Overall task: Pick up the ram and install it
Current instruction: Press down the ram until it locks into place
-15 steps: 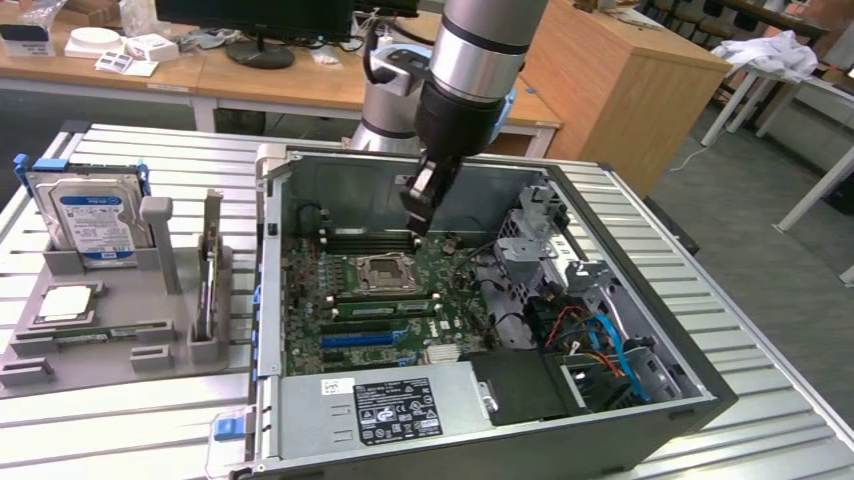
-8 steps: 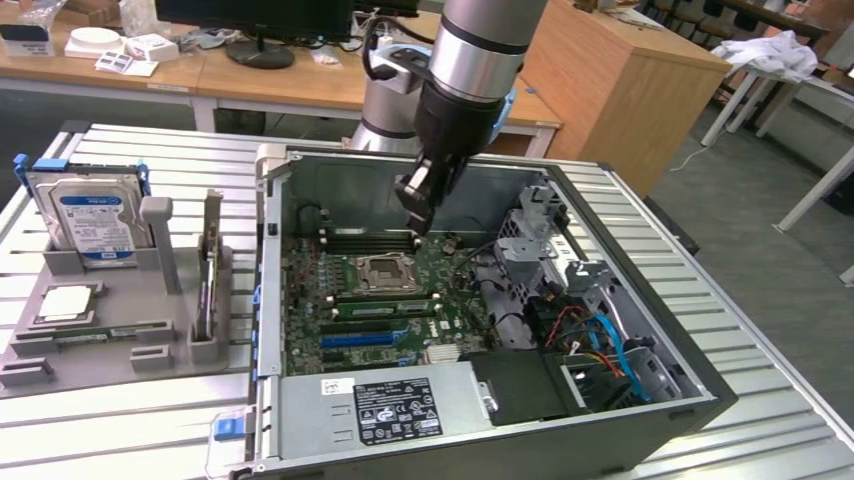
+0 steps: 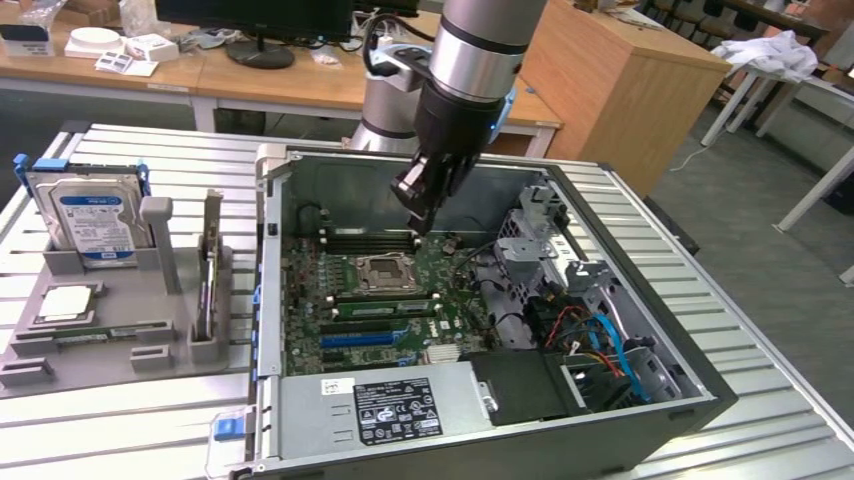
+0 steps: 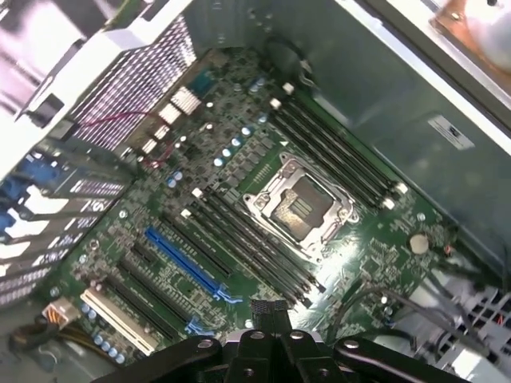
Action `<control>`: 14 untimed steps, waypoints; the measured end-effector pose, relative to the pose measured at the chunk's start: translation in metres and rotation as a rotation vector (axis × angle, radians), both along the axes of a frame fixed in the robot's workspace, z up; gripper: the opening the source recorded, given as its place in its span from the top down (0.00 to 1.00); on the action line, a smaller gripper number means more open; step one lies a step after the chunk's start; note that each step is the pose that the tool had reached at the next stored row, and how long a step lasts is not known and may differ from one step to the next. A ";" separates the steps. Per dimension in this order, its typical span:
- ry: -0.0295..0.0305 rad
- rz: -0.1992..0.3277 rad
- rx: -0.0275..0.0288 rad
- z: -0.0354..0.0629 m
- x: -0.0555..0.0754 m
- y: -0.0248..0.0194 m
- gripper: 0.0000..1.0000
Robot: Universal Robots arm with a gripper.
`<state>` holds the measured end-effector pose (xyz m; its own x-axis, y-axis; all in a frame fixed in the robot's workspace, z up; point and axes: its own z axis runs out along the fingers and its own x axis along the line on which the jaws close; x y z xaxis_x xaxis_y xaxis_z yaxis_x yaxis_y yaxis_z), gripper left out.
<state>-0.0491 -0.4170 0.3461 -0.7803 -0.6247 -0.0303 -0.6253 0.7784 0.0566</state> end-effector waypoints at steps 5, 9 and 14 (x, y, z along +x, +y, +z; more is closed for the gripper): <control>0.0000 -0.083 0.0000 0.0000 0.000 0.0000 0.89; 0.0000 -0.154 -0.0001 0.0000 0.000 0.0000 0.89; 0.0001 -0.244 -0.0001 0.0000 0.000 0.0000 0.89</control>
